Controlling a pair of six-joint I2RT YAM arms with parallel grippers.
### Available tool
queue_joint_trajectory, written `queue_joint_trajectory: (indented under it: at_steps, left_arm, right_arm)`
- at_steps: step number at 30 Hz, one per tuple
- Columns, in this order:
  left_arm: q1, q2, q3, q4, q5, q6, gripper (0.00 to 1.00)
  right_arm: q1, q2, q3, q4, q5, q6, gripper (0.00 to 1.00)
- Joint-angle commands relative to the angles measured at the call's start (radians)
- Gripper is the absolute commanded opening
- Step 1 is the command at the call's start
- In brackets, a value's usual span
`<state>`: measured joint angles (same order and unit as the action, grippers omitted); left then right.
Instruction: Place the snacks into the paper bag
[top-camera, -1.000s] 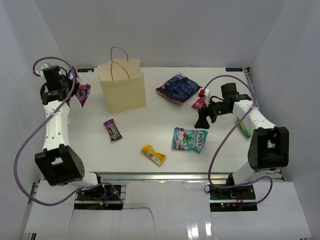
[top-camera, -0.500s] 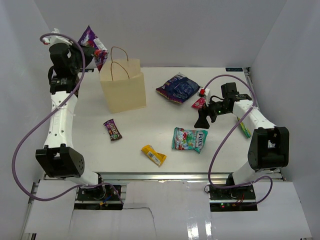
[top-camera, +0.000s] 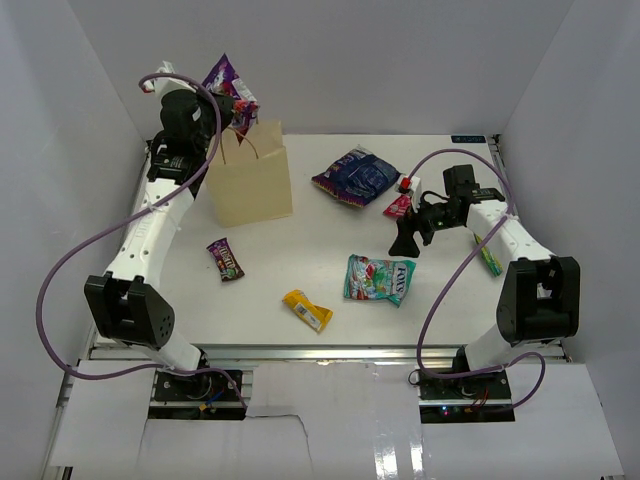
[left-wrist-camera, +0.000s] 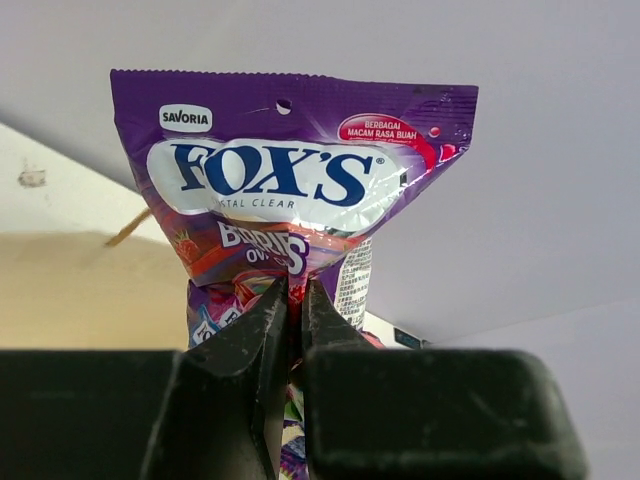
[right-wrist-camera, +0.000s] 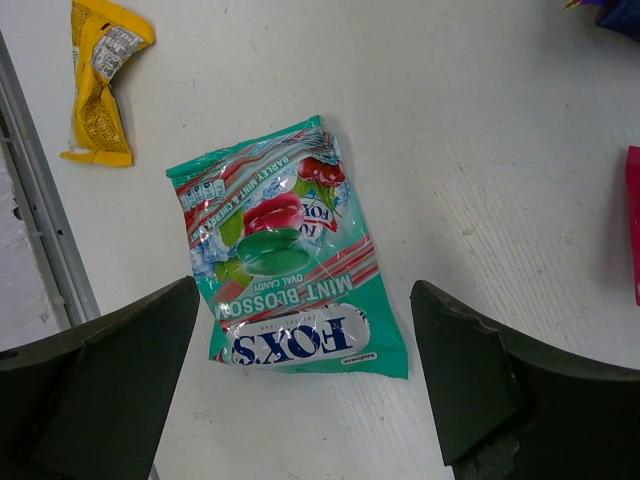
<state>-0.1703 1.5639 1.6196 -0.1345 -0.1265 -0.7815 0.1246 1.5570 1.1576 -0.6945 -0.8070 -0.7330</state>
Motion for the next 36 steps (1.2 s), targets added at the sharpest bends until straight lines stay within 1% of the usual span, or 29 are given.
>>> queue_joint_trajectory:
  at_steps: [1,5,6,10,15,16,17,19,20,22,24,30,32,33,34,35,36]
  left_arm:
    - [0.005,-0.064,-0.024,0.099,-0.075,-0.021,0.00]
    - [0.005,-0.094,-0.078,0.127,-0.082,-0.024,0.00]
    - [0.005,-0.099,-0.089,0.157,-0.079,-0.027,0.00]
    - [0.005,-0.126,-0.142,0.157,-0.052,-0.061,0.00]
    - [0.006,-0.183,-0.273,0.167,-0.048,-0.094,0.00]
    - [0.005,-0.189,-0.285,0.170,-0.048,-0.097,0.04]
    - [0.005,-0.192,-0.296,0.171,-0.045,-0.101,0.16]
    - [0.005,-0.196,-0.296,0.165,-0.044,-0.098,0.33]
    - [0.006,-0.196,-0.293,0.161,-0.042,-0.094,0.48]
    - [0.005,-0.189,-0.280,0.154,-0.038,-0.082,0.58]
    - [0.006,-0.188,-0.276,0.153,-0.032,-0.075,0.65]
    - [0.005,-0.192,-0.276,0.154,-0.016,-0.050,0.69]
    - [0.006,-0.209,-0.277,0.162,-0.015,-0.015,0.71]
    - [0.006,-0.215,-0.276,0.165,-0.013,0.010,0.73]
    - [0.008,-0.225,-0.273,0.165,-0.013,0.066,0.76]
    - [0.006,-0.247,-0.270,0.161,-0.016,0.102,0.78]
    - [0.006,-0.261,-0.267,0.151,-0.019,0.141,0.79]
  right_arm:
    - [-0.006,-0.032,0.004,-0.017,-0.012,-0.002,0.92]
    - [-0.006,-0.032,0.002,-0.014,-0.021,-0.002,0.92]
    - [-0.006,-0.031,0.001,-0.014,-0.021,-0.002,0.92]
    - [-0.006,-0.031,-0.004,-0.014,-0.018,-0.002,0.92]
    - [-0.006,-0.026,-0.003,-0.016,-0.020,-0.002,0.92]
    - [-0.006,-0.025,-0.003,-0.017,-0.021,-0.003,0.92]
    - [-0.005,-0.022,0.001,-0.020,-0.023,-0.008,0.92]
    - [-0.005,-0.014,0.005,-0.033,-0.026,-0.016,0.92]
    - [-0.005,-0.011,0.007,-0.037,-0.027,-0.017,0.92]
    - [-0.003,-0.003,0.016,-0.040,-0.031,-0.022,0.92]
    - [-0.002,0.008,0.027,-0.042,-0.032,-0.019,0.93]
    - [0.013,0.040,0.066,-0.036,-0.021,0.024,0.97]
    - [0.023,0.061,0.088,-0.008,0.005,0.088,1.00]
    - [0.027,0.077,0.093,0.018,0.023,0.131,1.00]
    - [0.038,0.084,0.105,0.048,0.087,0.247,1.00]
    - [0.047,0.109,0.117,0.071,0.115,0.288,0.96]
    - [0.062,0.123,0.132,0.060,0.139,0.309,0.96]
